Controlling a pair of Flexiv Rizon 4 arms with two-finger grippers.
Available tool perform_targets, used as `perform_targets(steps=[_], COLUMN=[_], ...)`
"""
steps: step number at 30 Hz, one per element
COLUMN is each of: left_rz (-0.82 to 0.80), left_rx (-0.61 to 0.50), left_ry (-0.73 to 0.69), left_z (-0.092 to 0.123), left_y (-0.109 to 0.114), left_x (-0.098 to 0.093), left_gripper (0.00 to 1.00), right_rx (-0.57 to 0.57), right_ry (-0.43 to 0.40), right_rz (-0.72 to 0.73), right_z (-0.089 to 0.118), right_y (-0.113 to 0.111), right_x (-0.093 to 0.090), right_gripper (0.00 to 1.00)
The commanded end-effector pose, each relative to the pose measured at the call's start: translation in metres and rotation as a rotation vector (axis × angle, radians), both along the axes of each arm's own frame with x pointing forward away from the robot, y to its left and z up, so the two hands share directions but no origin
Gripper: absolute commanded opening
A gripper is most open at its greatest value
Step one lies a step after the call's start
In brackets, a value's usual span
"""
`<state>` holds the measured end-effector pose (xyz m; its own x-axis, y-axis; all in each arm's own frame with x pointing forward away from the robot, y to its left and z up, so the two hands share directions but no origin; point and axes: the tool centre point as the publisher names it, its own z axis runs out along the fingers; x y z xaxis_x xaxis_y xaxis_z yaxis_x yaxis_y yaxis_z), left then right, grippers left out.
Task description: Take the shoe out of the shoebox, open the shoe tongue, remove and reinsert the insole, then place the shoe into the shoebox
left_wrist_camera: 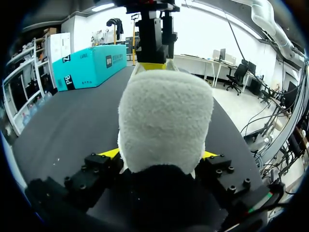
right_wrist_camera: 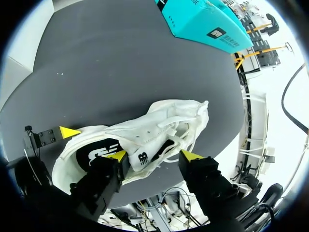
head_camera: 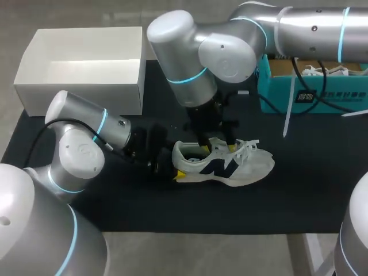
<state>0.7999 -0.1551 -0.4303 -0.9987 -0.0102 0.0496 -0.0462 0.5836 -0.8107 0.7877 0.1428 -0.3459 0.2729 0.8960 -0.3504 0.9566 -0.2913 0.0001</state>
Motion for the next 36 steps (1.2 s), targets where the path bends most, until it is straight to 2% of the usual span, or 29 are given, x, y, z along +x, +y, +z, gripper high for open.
perform_targets(steps=[1, 3, 4, 13, 21, 29, 36], left_rz=[0.0, 0.0, 0.0, 0.0, 0.0, 0.0, 0.0], left_rx=[-0.001, -0.001, -0.001, -0.001, -0.001, -0.001, -0.001], left_ry=[-0.001, -0.001, -0.001, -0.001, -0.001, -0.001, -0.001], left_z=[-0.001, -0.001, -0.001, -0.001, -0.001, -0.001, -0.001], left_y=[0.0, 0.0, 0.0, 0.0, 0.0, 0.0, 0.0], left_x=[0.001, 0.001, 0.001, 0.001, 0.001, 0.001, 0.001], left_gripper=[0.0, 0.0, 0.0, 0.0, 0.0, 0.0, 0.0], right_rx=[-0.007, -0.013, -0.017, -0.038, -0.066, -0.078, -0.056], right_ry=[-0.007, -0.01, -0.011, -0.011, -0.011, 0.015, 0.03], right_rz=[-0.009, -0.016, -0.019, -0.067, -0.166, -0.239, -0.261], right_z=[0.005, 0.007, 0.008, 0.013, 0.019, 0.007, -0.008], right_y=[-0.003, -0.005, -0.006, -0.025, -0.067, -0.105, -0.126], right_x=[-0.003, -0.004, -0.004, -0.011, -0.022, -0.025, -0.016], right_gripper=[0.05, 0.04, 0.0, 0.0, 0.0, 0.0, 0.0])
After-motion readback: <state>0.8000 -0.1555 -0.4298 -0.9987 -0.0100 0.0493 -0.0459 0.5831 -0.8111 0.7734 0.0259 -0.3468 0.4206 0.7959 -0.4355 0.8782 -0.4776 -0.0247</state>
